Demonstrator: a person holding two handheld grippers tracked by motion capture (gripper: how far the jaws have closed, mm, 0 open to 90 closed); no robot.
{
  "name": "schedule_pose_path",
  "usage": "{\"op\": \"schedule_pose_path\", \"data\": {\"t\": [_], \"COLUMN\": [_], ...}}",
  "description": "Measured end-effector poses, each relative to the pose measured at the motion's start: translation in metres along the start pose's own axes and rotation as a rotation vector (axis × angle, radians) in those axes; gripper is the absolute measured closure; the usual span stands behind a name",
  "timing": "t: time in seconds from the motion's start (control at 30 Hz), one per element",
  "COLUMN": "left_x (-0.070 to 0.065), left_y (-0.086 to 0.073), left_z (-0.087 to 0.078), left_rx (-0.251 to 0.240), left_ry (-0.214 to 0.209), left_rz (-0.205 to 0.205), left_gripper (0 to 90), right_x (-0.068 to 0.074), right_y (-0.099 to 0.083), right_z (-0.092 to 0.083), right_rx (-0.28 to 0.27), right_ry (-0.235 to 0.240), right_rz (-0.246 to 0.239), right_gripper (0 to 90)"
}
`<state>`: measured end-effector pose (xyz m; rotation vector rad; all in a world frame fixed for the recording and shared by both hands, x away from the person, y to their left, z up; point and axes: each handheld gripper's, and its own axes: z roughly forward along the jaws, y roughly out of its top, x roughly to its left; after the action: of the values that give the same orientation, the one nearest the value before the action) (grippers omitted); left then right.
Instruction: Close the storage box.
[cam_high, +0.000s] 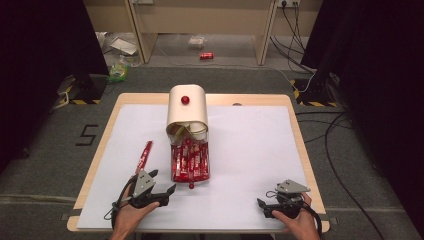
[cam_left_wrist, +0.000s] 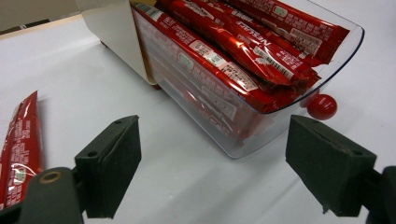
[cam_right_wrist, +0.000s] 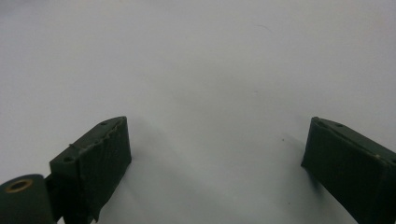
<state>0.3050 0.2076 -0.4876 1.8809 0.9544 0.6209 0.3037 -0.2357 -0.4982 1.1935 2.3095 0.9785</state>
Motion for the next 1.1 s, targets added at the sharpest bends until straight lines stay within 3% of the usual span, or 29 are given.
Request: {"op": "schedule_pose_path", "data": {"t": [0.43,0.63,1.1], "left_x": [-0.002,-0.005,-0.003], "left_y": [0.001,0.006,0.023], "left_z": [0.009,0.014,0.023], "left_rx": [0.023,0.033,-0.005], "left_ry": [0.002,-0.018,-0.019], "left_rz": [0.008,0.018,-0.002], "left_gripper": [14.5,13.8,14.3], "right_x": [0.0,0.0,0.0], "right_y": [0.0,0.0,0.0], "right_z": [0.0,0.0,0.0], "right_rx": [0.003,-0.001,0.0], "right_ry": [0.0,0.0,-0.001], "right_rz": [0.001,0.001,0.0], "right_gripper": [7.8,7.7,7.6]}}
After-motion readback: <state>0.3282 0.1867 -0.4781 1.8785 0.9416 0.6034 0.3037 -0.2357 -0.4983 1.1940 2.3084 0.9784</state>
